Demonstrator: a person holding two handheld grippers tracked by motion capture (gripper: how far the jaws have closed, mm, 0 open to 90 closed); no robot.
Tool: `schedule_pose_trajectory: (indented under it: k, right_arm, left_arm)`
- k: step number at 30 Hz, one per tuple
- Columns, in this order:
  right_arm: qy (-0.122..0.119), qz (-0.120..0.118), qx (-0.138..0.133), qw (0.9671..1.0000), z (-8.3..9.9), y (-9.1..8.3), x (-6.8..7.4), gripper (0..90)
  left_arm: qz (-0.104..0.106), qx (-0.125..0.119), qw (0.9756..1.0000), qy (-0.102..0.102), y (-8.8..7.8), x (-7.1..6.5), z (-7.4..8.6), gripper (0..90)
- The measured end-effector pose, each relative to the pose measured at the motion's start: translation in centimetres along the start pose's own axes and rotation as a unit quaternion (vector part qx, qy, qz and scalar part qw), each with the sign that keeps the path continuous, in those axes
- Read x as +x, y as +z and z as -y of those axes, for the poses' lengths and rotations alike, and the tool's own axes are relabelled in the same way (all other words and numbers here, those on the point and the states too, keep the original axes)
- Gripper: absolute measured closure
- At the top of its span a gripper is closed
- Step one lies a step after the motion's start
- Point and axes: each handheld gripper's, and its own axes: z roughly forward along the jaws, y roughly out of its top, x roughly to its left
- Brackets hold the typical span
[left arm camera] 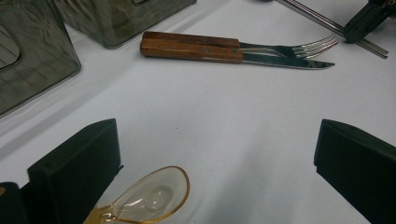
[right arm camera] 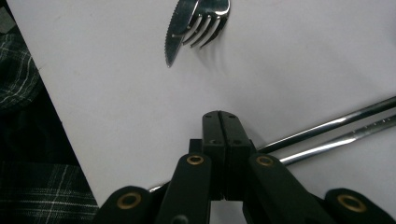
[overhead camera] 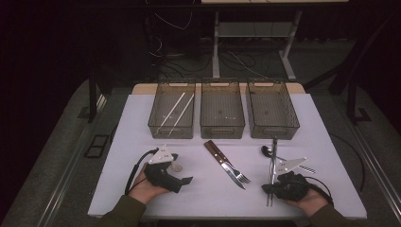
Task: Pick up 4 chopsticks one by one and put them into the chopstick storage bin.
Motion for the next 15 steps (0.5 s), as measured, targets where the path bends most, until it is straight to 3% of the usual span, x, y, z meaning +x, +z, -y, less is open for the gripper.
schedule_pose_trajectory:
  k: [15]
  right_arm:
    - [-0.003, 0.020, 0.013, 0.9997, 1.1, -1.3, -0.5, 89.9]
  left_arm:
    - [0.001, 0.000, 1.0000, 0.000, 0.0, 0.0, 0.0, 0.0]
